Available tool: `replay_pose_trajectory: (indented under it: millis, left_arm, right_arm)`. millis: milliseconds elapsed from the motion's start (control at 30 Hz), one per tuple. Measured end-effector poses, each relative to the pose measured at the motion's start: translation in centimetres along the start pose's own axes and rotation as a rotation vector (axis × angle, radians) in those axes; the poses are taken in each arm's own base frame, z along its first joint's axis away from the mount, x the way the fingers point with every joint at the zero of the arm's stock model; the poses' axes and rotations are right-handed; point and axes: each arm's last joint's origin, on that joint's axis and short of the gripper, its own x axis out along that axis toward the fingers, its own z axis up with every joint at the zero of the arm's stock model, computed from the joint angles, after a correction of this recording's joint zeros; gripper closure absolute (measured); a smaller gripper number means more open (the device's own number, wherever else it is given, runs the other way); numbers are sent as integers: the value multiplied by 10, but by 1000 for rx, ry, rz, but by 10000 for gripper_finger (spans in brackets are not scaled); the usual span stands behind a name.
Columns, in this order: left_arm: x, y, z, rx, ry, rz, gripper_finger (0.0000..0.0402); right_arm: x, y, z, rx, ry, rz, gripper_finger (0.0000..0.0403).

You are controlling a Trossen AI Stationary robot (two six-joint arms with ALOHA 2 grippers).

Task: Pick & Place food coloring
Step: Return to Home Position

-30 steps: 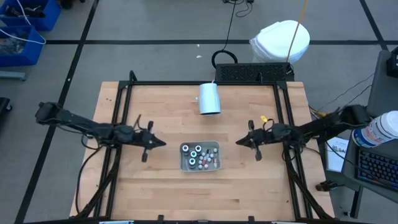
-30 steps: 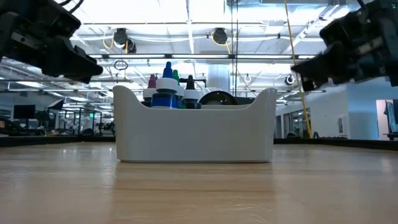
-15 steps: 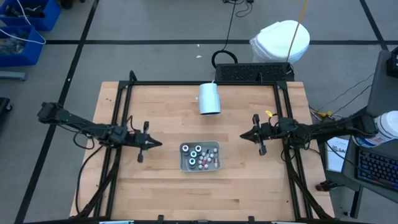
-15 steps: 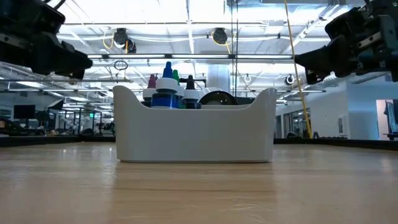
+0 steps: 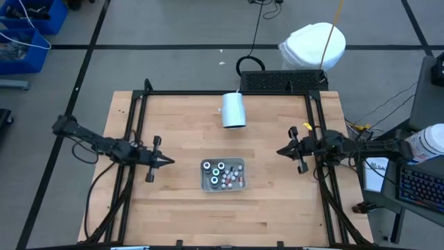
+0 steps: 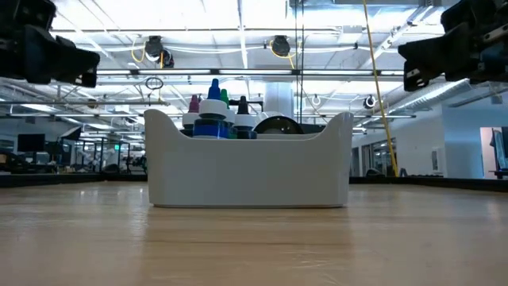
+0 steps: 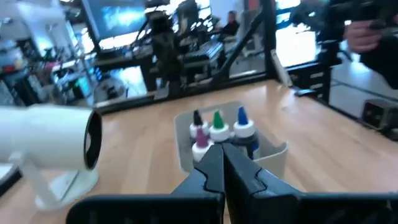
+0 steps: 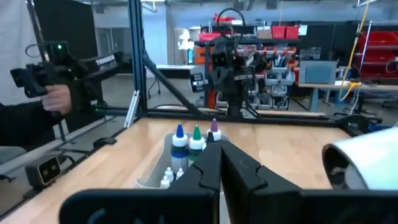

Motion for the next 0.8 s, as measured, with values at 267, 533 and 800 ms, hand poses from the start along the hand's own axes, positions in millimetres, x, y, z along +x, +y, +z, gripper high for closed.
replay_pose_trajectory:
  millis: [267,533,800]
  left_arm:
    - [-8,5,5,86,-82,-30,401]
    - [-16,8,5,134,-113,-35,401]
    - [-15,18,5,150,-117,-1,401]
  right_arm:
    - [-9,1,4,-45,-44,-26,403]
    - [-16,3,-3,-49,16,-25,403]
    - [-16,3,0,-78,-12,-31,403]
